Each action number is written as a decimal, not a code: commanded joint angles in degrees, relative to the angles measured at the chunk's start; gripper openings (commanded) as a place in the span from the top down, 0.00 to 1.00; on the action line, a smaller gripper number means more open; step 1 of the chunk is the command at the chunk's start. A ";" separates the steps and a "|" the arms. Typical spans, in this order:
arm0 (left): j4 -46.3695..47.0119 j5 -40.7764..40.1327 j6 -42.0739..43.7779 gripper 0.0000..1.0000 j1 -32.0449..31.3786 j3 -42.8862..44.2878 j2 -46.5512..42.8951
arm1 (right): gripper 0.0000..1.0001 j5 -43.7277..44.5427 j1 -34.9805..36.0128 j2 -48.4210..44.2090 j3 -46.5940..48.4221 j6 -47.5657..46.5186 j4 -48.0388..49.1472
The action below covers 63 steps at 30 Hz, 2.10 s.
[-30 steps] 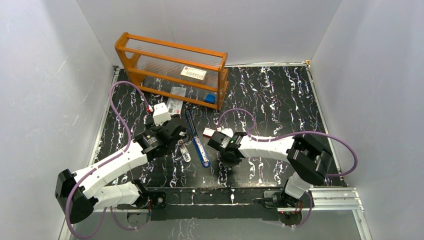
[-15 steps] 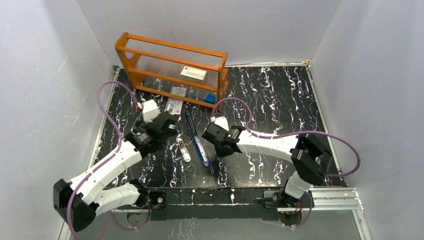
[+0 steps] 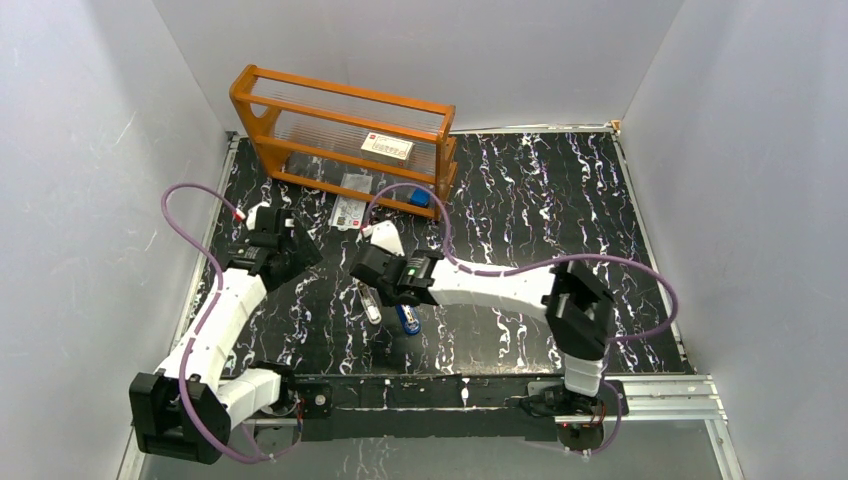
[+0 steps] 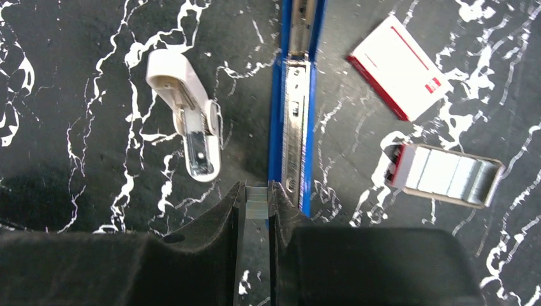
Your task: Load the staples into the stapler
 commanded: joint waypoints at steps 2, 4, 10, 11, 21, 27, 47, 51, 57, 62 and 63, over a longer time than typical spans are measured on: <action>0.59 10.18 1.76 0.20 3.89 -2.50 -0.93 | 0.79 2.82 1.64 5.68 6.76 -1.41 1.27; 0.96 11.45 2.42 0.20 4.93 -3.29 0.14 | 0.79 3.26 1.96 7.74 8.72 -1.43 1.55; 3.43 14.59 4.30 0.20 7.64 -5.17 3.28 | 0.79 4.70 2.75 11.67 10.45 -1.38 3.38; 3.74 14.92 4.58 0.20 7.72 -5.01 3.72 | 0.79 4.66 2.73 12.36 10.84 -1.42 3.58; 4.28 15.33 5.41 0.20 8.00 -4.72 6.23 | 0.79 6.21 4.13 15.82 13.09 -1.81 4.04; 4.29 15.33 5.54 0.21 8.02 -4.72 6.53 | 0.80 6.84 4.68 15.61 12.15 -2.57 5.36; 4.17 15.33 5.74 0.21 8.08 -4.68 6.75 | 0.80 6.67 5.11 16.10 10.42 -3.71 7.12; 4.20 15.33 5.78 0.21 8.09 -4.68 6.83 | 0.80 6.57 5.10 16.31 10.25 -3.88 7.21; 4.18 15.33 5.82 0.21 8.09 -4.63 6.90 | 0.80 6.05 4.89 16.42 9.86 -4.13 7.58; 4.16 15.33 5.85 0.21 8.08 -4.66 6.93 | 0.80 5.67 4.90 16.53 9.54 -4.44 8.28; 4.15 15.33 5.85 0.21 8.07 -4.66 6.93 | 0.80 5.71 4.86 16.66 9.52 -4.46 8.15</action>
